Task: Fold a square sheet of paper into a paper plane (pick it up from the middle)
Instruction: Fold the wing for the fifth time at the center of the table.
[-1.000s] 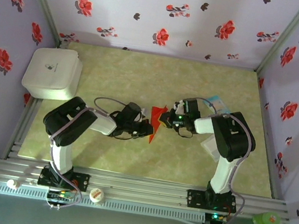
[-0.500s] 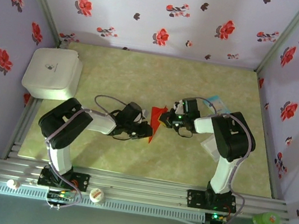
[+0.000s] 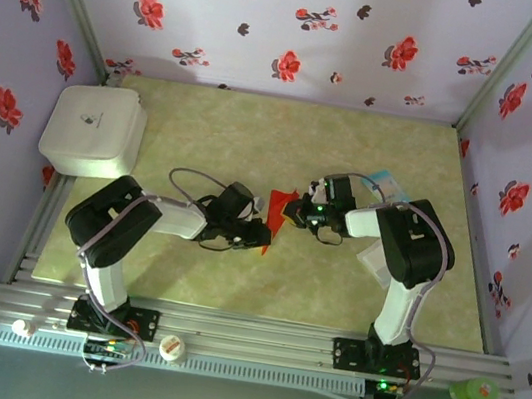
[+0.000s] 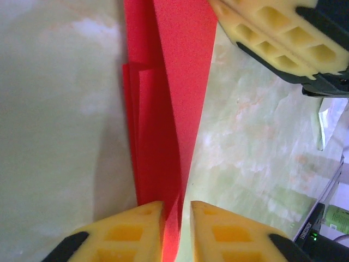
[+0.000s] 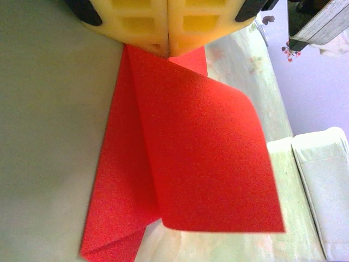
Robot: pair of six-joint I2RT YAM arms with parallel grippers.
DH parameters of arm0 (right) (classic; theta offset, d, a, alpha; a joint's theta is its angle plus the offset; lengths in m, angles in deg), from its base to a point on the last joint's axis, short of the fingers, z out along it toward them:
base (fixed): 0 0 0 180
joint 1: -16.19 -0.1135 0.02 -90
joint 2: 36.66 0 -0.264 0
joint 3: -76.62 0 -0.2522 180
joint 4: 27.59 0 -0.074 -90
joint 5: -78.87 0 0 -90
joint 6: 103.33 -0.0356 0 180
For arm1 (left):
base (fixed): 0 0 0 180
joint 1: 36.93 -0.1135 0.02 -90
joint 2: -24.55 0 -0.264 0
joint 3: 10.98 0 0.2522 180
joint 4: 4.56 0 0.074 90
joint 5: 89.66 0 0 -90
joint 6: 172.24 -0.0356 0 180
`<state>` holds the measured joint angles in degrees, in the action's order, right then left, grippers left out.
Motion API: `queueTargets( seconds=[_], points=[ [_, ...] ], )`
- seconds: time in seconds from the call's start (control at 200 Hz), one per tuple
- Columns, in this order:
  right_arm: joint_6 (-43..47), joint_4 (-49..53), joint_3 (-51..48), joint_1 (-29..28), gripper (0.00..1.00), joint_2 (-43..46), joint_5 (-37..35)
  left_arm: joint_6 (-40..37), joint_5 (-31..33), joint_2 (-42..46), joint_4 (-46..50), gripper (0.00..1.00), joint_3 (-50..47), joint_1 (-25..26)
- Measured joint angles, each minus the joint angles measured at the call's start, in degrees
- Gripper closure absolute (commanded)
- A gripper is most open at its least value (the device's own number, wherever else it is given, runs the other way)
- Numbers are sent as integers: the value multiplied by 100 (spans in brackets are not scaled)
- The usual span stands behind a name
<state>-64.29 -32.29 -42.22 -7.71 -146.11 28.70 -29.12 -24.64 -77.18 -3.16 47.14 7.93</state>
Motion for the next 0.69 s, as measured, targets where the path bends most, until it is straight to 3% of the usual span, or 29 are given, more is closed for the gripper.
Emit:
queueTargets(
  seconds=[0.23, 0.695],
  points=[
    [0, 57, 24, -9, 94, 7, -33, -170, 98, 63, 273, 76, 57, 26],
    [2, 151, 55, -37, 94, 26, -103, -297, 188, 59, 472, 90, 87, 26]
  ],
)
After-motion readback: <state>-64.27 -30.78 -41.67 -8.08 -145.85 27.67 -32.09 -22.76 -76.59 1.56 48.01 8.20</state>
